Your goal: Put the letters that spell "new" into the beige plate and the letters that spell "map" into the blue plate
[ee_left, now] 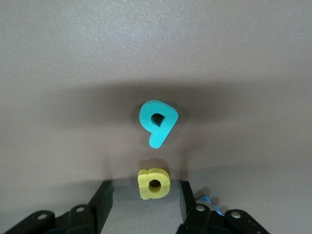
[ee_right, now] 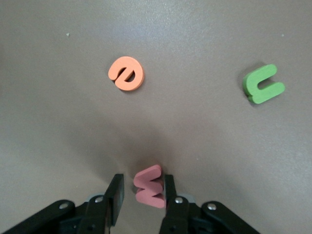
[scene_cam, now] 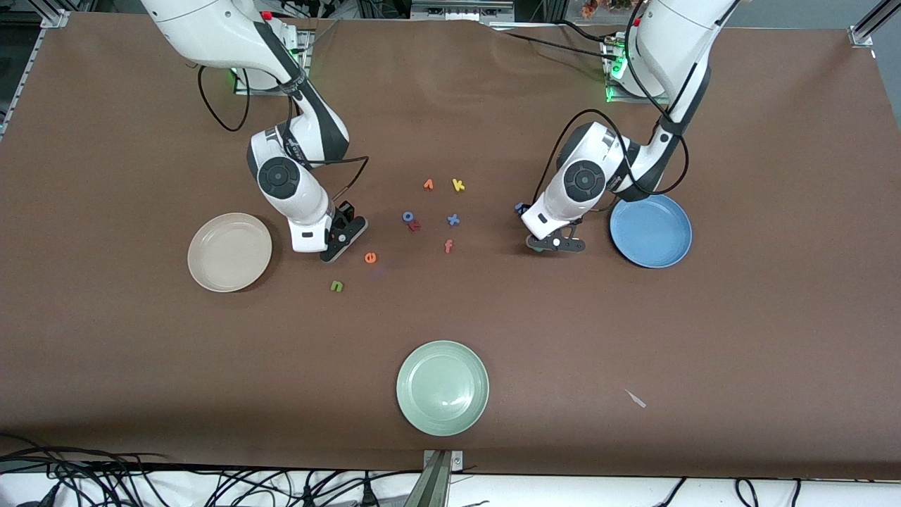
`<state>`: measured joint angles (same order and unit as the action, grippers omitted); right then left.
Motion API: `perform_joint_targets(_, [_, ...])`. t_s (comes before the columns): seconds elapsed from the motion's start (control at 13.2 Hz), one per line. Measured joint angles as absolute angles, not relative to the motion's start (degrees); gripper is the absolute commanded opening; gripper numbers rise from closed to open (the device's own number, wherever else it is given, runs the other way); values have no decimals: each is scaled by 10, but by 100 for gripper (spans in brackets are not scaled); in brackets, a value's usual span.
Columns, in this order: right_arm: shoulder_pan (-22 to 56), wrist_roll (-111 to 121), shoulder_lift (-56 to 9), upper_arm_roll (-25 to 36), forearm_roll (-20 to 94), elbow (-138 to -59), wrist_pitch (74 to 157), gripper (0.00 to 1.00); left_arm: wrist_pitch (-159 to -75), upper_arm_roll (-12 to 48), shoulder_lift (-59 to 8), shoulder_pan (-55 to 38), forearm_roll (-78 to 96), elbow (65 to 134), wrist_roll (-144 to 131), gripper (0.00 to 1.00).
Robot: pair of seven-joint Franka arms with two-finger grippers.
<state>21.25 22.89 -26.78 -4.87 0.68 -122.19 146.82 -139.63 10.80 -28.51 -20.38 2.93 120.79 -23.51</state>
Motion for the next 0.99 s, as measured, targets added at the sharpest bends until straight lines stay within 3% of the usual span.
perform_joint_targets(0.23, [213, 229, -270, -49, 0, -1222, 1468, 42, -1397, 106, -286, -209, 29, 1206, -241, 25])
perform_joint_targets(0.46, [213, 229, -273, -49, -4, -1222, 1468, 41, -1396, 104, -284, -211, 29, 1202, -242, 3])
perform_joint_targets(0.61, [213, 229, -273, -49, -4, -1222, 1469, 34, -1396, 103, -285, -212, 29, 1202, -242, 0])
perform_joint_targets(0.76, [212, 229, -273, -48, -5, -1222, 1470, 16, -1397, 98, -283, -211, 29, 1200, -242, 0])
perform_joint_targets(0.99, [212, 229, -273, -48, -5, -1221, 1470, 14, -1357, 86, -249, -151, 29, 1192, -227, 0])
